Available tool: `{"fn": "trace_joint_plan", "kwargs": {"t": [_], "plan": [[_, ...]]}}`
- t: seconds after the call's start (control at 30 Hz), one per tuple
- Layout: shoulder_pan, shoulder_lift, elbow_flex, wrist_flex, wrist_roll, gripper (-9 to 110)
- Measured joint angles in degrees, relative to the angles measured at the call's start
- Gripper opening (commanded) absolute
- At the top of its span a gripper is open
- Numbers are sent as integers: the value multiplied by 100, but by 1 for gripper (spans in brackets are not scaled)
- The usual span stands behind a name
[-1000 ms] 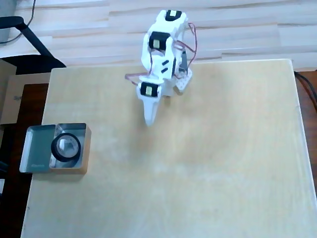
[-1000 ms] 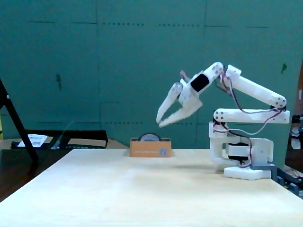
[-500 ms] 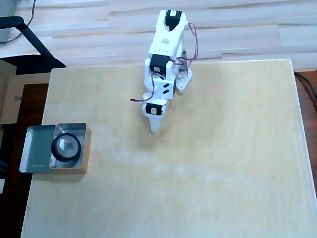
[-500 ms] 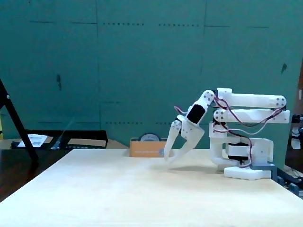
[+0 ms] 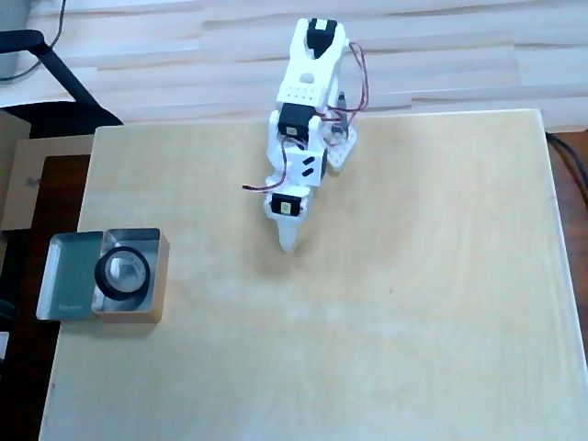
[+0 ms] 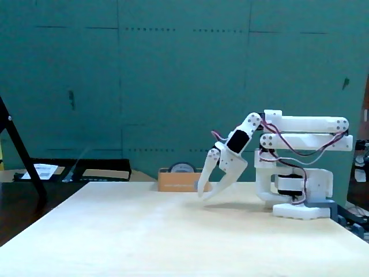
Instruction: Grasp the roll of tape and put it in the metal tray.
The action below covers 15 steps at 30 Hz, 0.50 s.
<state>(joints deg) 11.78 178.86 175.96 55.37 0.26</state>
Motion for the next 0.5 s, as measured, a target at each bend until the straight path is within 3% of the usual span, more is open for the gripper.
{"fn": "trace_joint_plan", "kwargs": {"t": [0.2, 0.5], "plan": [[-79, -9, 0, -26, 0, 0], [-1107, 0, 0, -35, 0, 0]]}}
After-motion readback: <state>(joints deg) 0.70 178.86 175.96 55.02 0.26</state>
